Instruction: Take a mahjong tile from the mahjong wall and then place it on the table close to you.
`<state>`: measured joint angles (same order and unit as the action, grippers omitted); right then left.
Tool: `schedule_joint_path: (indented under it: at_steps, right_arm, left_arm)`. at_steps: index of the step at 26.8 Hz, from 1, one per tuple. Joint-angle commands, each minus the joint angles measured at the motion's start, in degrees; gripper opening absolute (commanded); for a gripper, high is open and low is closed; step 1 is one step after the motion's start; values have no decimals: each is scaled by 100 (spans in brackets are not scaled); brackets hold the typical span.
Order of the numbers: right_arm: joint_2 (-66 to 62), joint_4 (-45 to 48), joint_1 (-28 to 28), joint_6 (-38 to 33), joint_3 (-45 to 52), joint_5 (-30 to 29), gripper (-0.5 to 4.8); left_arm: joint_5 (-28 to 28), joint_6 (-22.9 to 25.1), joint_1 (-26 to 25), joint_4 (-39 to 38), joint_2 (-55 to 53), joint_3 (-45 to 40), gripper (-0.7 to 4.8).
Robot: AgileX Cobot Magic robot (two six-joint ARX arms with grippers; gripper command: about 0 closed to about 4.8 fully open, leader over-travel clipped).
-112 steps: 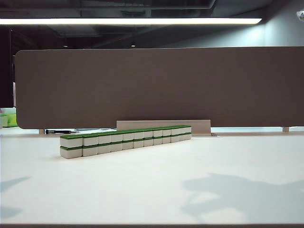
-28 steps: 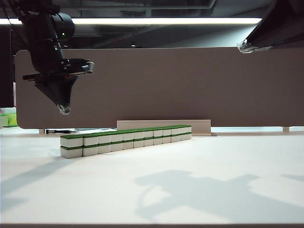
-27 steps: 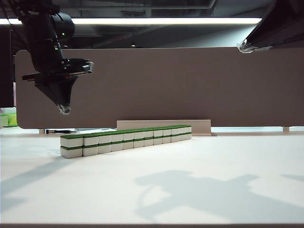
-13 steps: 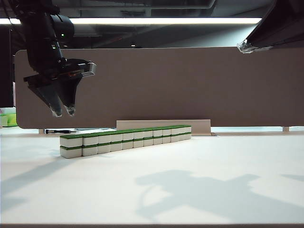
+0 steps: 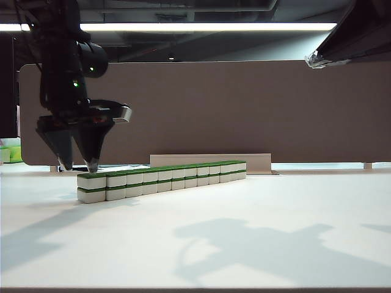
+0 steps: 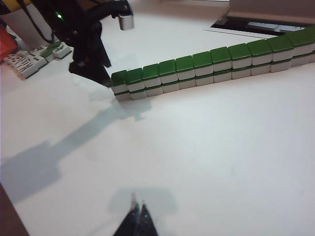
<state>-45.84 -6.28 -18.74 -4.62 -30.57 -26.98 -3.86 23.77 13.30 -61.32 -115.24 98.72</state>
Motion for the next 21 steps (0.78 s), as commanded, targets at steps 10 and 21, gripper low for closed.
schedule_joint_path:
  at_steps: [10, 21]
  right_arm:
    - [7, 72, -55, 13, -35, -11, -1]
    - [-4, 76, -52, 15, -35, 0, -1]
  left_arm:
    - [151, 133, 170, 313, -247, -7, 357]
    - [151, 275, 170, 310, -428, -7, 349]
